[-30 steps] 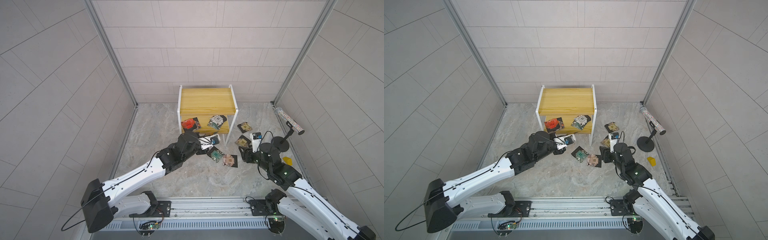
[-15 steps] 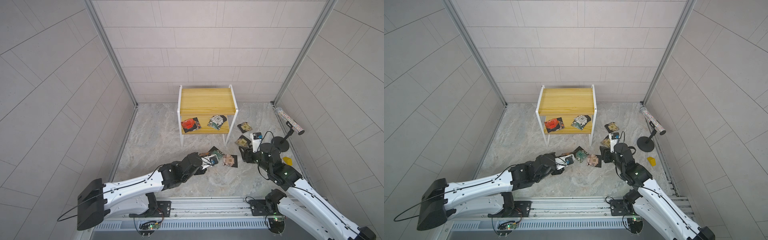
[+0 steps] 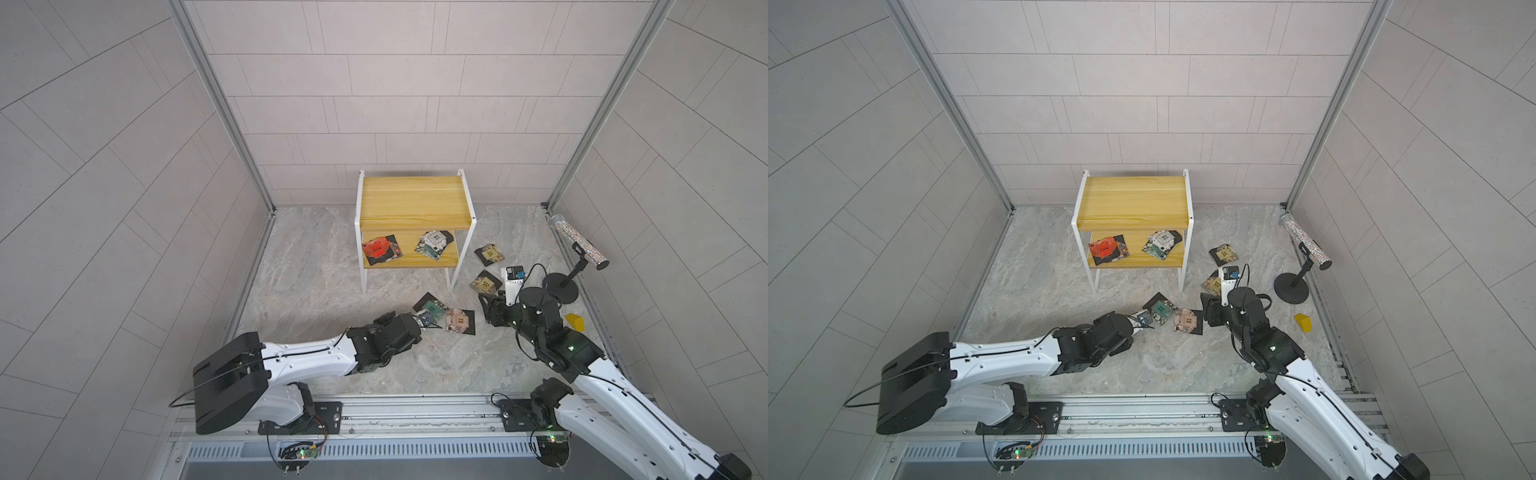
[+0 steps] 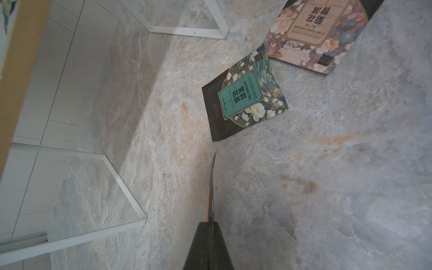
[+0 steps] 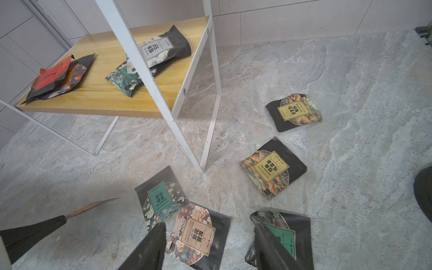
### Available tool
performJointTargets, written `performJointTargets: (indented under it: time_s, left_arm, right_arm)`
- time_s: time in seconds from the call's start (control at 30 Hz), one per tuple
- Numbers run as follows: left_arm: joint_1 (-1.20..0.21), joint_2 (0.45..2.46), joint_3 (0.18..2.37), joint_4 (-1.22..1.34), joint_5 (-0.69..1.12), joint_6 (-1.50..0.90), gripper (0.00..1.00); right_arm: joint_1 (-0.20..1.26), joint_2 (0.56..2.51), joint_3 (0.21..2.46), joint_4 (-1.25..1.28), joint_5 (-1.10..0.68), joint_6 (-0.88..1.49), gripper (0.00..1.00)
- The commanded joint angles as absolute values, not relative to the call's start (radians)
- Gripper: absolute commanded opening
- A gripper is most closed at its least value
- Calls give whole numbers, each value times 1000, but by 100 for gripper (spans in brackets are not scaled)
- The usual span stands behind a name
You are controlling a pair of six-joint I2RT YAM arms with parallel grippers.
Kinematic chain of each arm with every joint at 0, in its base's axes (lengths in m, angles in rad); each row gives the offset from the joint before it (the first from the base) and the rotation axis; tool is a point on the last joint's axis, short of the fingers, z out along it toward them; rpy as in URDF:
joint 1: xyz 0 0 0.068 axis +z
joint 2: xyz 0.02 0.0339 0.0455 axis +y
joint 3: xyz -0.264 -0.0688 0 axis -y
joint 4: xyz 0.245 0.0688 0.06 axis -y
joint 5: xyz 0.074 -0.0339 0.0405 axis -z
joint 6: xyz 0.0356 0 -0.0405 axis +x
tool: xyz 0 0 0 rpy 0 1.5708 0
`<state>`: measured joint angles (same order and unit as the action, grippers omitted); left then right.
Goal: Remove the tea bags from the shelf
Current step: Place the tea bag at the center of the board.
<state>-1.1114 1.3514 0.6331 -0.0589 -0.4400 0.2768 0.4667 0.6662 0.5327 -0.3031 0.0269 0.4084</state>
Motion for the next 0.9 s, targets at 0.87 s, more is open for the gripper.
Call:
performJointTargets:
  time_s: [0.87]
  left_arm:
    - [-1109, 1597, 862, -325, -426, 153, 9]
  right_arm:
    - [471, 642, 524, -304, 85, 411, 63]
